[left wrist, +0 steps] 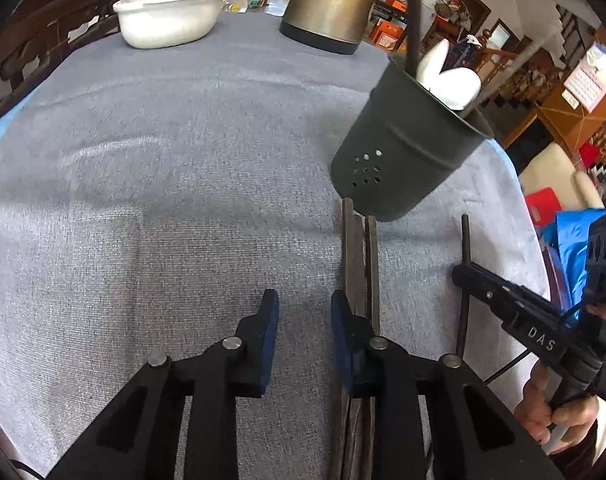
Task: Organize utensils
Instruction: 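Hold the chopstick in the right tool while the left moves over remaining chopsticks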
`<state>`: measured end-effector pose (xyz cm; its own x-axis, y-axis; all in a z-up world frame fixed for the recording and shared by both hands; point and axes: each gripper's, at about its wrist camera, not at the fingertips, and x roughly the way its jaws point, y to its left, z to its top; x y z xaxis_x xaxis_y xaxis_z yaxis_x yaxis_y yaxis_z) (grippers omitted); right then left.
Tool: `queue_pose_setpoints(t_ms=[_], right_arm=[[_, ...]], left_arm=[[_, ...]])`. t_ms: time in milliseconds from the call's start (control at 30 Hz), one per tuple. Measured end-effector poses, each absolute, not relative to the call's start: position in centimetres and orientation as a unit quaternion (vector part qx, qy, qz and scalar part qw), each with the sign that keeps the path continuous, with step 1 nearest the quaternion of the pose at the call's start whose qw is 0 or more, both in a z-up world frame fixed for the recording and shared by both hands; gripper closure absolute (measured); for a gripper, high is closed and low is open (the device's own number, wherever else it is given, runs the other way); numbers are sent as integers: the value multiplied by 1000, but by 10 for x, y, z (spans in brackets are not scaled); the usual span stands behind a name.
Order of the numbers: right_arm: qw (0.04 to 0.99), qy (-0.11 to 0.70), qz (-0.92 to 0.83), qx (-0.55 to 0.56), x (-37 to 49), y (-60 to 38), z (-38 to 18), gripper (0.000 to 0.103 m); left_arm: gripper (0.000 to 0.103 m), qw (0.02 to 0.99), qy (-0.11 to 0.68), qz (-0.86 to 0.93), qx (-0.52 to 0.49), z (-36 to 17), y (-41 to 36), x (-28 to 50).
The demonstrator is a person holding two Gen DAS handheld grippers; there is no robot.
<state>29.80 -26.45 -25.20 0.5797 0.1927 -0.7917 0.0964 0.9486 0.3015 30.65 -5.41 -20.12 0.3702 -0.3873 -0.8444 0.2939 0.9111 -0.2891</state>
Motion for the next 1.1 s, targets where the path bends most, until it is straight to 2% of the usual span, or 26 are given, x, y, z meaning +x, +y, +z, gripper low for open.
queue_pose_setpoints(t_ms=[400, 700, 933, 1100], right_arm=[[881, 440, 43, 169, 293, -267, -252, 82], [884, 430, 53, 178, 291, -270, -252, 82], [884, 430, 52, 174, 291, -269, -253, 82], [886, 432, 44, 165, 292, -266, -252, 82]], left_arm=[[56, 828, 512, -227, -28, -202, -58, 294], [55, 829, 518, -212, -3, -204, -74, 301], [45, 828, 531, -179, 11, -204, -84, 312], [45, 832, 532, -153, 38, -203, -102, 315]])
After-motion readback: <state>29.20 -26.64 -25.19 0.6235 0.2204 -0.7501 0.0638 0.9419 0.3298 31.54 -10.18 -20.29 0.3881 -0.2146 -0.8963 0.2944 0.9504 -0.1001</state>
